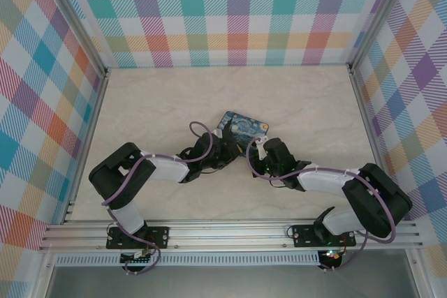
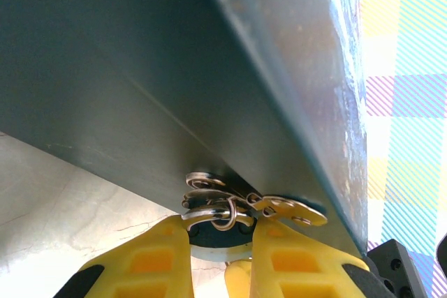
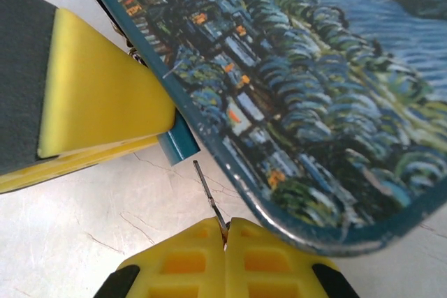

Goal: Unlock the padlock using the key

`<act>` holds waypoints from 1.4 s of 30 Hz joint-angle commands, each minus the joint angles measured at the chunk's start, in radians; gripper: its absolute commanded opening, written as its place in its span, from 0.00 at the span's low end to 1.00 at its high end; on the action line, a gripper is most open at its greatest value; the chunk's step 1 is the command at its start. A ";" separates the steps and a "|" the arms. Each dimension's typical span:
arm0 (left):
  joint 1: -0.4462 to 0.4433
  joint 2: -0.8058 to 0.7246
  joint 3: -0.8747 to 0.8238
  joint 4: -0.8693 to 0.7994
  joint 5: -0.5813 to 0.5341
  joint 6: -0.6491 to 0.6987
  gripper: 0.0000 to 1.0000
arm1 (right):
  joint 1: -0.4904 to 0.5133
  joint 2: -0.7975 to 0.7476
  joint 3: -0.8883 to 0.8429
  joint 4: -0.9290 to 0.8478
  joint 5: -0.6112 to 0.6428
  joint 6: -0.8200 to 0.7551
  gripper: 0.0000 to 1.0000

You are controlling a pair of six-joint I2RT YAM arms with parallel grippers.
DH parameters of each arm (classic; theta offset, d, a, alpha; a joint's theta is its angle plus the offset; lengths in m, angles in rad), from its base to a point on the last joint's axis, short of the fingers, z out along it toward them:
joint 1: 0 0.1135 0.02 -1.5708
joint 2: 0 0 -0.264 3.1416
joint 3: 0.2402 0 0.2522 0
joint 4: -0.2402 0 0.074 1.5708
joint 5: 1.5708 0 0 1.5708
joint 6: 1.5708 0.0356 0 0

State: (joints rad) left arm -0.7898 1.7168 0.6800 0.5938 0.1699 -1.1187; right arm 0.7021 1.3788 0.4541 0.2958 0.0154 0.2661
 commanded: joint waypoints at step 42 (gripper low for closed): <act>-0.047 -0.014 0.062 0.039 0.010 -0.176 0.09 | 0.009 0.005 -0.080 0.416 -0.006 -0.027 0.05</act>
State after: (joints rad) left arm -0.7994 1.7172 0.7059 0.6041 0.1364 -1.2724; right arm 0.7063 1.3727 0.3569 0.5545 0.0422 0.2672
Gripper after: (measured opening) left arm 0.180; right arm 0.057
